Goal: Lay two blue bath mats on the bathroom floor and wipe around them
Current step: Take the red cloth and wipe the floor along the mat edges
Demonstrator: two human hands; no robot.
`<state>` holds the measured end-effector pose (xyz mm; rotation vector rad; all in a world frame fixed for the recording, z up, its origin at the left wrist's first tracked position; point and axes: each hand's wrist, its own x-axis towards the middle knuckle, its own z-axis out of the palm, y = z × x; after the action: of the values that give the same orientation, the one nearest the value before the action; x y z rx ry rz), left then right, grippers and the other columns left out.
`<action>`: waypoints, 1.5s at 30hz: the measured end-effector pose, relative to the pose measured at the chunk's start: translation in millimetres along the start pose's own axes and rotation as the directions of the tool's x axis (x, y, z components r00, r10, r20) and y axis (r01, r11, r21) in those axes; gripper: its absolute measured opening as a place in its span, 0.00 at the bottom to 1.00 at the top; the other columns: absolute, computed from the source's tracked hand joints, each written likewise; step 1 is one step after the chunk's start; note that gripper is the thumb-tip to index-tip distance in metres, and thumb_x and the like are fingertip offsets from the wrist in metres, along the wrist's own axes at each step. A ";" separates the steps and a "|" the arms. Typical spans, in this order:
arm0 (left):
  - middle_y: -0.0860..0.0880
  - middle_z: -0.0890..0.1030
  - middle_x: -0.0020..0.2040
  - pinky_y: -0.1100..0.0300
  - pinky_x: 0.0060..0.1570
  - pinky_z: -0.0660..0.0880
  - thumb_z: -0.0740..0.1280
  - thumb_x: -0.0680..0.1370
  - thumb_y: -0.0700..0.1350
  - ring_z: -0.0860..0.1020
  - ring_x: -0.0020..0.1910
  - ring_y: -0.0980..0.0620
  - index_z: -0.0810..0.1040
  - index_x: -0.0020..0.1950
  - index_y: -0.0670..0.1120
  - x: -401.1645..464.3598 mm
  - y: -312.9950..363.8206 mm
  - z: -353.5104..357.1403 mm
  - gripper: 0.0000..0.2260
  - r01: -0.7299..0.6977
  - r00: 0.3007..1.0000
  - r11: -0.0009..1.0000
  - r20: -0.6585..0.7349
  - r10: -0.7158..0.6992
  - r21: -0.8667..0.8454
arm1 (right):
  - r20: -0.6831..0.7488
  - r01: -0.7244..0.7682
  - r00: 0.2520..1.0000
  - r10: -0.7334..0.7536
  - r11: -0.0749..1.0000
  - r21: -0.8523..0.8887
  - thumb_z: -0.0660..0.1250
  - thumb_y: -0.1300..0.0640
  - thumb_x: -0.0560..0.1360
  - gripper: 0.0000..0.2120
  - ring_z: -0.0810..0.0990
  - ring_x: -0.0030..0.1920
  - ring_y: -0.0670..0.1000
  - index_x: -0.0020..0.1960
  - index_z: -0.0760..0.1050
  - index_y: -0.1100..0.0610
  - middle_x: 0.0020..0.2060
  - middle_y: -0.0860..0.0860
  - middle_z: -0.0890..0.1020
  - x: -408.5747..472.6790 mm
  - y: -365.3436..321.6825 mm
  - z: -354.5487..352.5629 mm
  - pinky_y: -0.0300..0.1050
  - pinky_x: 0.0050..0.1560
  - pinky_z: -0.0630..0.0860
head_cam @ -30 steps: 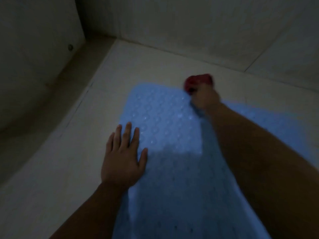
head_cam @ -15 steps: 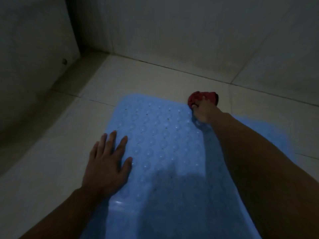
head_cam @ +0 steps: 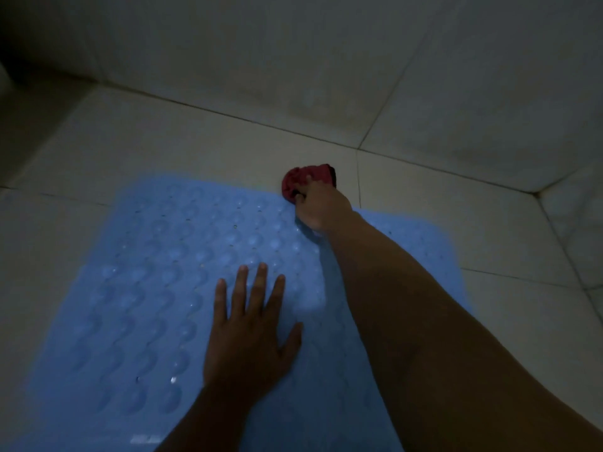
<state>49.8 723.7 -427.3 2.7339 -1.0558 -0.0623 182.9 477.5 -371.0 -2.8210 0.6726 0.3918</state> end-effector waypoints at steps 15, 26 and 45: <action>0.44 0.57 0.84 0.33 0.78 0.49 0.58 0.77 0.67 0.50 0.83 0.39 0.62 0.83 0.50 8.3 5.1 6.4 0.37 0.021 1.000 0.998 0.018 -0.022 0.062 | 0.010 -0.454 0.887 0.461 0.877 -0.157 0.60 0.51 0.70 0.16 0.81 0.54 0.62 0.54 0.78 0.55 0.56 0.61 0.82 -63.6 318.4 -31.9 0.59 0.60 0.78; 0.44 0.57 0.84 0.33 0.78 0.49 0.54 0.77 0.67 0.51 0.83 0.38 0.61 0.83 0.50 4.3 12.1 0.0 0.37 0.055 0.998 0.996 0.034 -0.058 0.077 | -0.166 -0.444 0.862 0.480 0.871 0.210 0.60 0.56 0.82 0.20 0.68 0.74 0.65 0.73 0.73 0.56 0.78 0.61 0.66 -189.5 284.9 22.8 0.55 0.73 0.67; 0.47 0.51 0.85 0.36 0.79 0.45 0.51 0.67 0.84 0.48 0.83 0.39 0.53 0.83 0.55 2.1 16.8 -6.4 0.52 0.112 0.991 0.994 0.076 -0.110 -0.019 | -0.085 -0.470 0.843 0.531 0.804 0.363 0.57 0.51 0.81 0.23 0.61 0.79 0.60 0.74 0.73 0.53 0.80 0.58 0.62 -389.6 255.0 82.7 0.49 0.77 0.60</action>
<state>41.0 711.3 -417.4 2.7865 -0.9147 -0.1947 -288.3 436.6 -367.4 -2.3419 1.3994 0.0790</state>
